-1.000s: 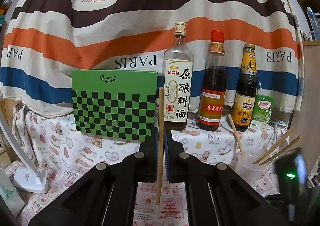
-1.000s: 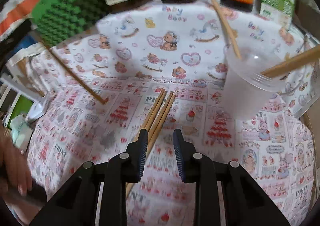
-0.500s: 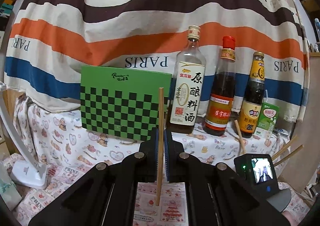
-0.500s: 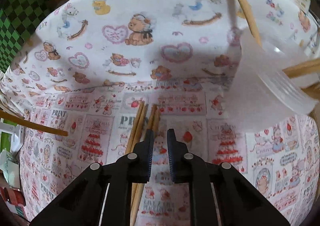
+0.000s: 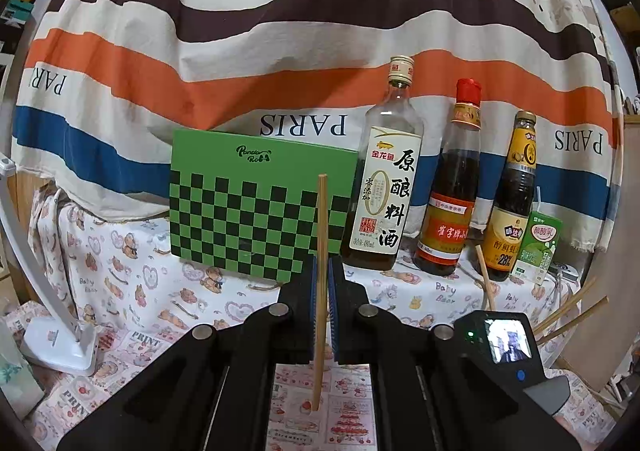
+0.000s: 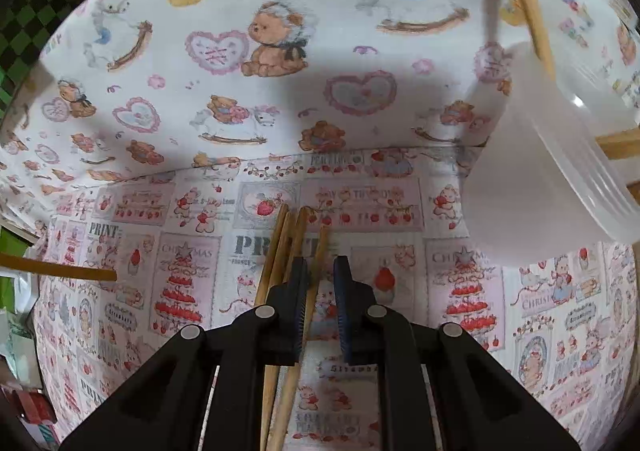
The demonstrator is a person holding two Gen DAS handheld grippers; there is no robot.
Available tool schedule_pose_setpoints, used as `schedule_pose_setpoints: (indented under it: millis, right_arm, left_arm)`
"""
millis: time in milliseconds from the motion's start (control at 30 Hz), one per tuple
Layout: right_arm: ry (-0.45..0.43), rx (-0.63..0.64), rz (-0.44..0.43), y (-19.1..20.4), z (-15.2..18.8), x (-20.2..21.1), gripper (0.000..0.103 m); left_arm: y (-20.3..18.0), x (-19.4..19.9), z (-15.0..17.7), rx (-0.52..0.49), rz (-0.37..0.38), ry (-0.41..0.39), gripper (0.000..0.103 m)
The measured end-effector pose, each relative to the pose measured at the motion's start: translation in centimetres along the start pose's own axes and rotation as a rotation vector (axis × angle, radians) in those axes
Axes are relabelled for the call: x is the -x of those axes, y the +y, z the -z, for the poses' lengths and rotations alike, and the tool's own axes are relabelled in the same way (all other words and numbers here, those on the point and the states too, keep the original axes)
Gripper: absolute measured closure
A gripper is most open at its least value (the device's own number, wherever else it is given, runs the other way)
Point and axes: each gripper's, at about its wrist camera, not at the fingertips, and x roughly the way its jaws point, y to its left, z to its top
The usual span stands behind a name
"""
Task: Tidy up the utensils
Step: 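Lift the chopstick with the left gripper while the right gripper grasps a chopstick from the pile, then carry both held chopsticks over the clear cup with both grippers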
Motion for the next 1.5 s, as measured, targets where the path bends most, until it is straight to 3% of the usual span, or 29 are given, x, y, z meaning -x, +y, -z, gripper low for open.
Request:
schedule_pose_setpoints:
  millis: [200,333,600,833,1167,1500]
  right_arm:
    - [0.002,-0.012,-0.010,0.7,-1.7,-0.6,0.097]
    - [-0.056,-0.024,-0.141,-0.1,-0.9,0.5,0.098]
    - [-0.433,0.101,-0.220,0.5,0.9,13.7,0.098]
    - [-0.739,0.149,-0.160,-0.5,4.8,22.1,0.098]
    - [-0.949,0.157,-0.153,-3.7,6.7,26.9,0.098]
    - [-1.089,0.006,-0.153,-10.5,5.6,28.8,0.098]
  left_arm:
    - [-0.1,0.3,-0.1,-0.009,-0.001,-0.012,0.098]
    - [0.0,0.6,-0.4,-0.003,-0.002,-0.023,0.098]
    - [-0.6,0.8,-0.4,-0.031,-0.012,-0.030,0.098]
    - [-1.0,1.1,-0.5,-0.031,-0.004,-0.032,0.098]
    - [-1.8,1.8,-0.7,-0.017,0.045,-0.033,0.098]
    - [-4.9,2.1,-2.3,0.009,0.202,-0.033,0.098]
